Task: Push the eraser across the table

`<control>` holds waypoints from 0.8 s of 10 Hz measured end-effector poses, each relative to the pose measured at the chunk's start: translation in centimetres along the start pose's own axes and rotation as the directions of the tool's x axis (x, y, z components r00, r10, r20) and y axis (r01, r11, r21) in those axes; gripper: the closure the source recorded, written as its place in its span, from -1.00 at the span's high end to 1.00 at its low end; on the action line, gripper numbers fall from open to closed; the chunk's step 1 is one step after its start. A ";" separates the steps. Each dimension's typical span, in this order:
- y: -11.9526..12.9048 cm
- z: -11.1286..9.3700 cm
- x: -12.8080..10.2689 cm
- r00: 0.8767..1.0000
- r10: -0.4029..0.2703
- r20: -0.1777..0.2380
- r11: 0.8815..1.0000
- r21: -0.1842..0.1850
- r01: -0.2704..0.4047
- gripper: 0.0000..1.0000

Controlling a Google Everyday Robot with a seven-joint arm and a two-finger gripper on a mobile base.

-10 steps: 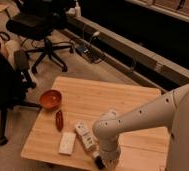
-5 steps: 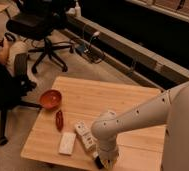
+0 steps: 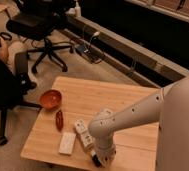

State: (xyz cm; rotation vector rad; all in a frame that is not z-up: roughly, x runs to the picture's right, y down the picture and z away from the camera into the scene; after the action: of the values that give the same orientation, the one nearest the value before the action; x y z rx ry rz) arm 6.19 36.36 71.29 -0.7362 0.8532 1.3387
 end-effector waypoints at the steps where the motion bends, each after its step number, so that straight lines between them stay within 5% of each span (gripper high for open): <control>1: 0.2 -0.3 -0.7 1.000 0.004 0.015 1.000 0.008 -0.004 -1.00; 8: 2.0 -1.0 -3.6 0.998 0.014 0.062 1.000 0.023 -0.015 -1.00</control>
State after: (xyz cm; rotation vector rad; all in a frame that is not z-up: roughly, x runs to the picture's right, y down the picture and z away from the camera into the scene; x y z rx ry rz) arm 4.01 33.83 73.91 -0.6684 0.8246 1.3554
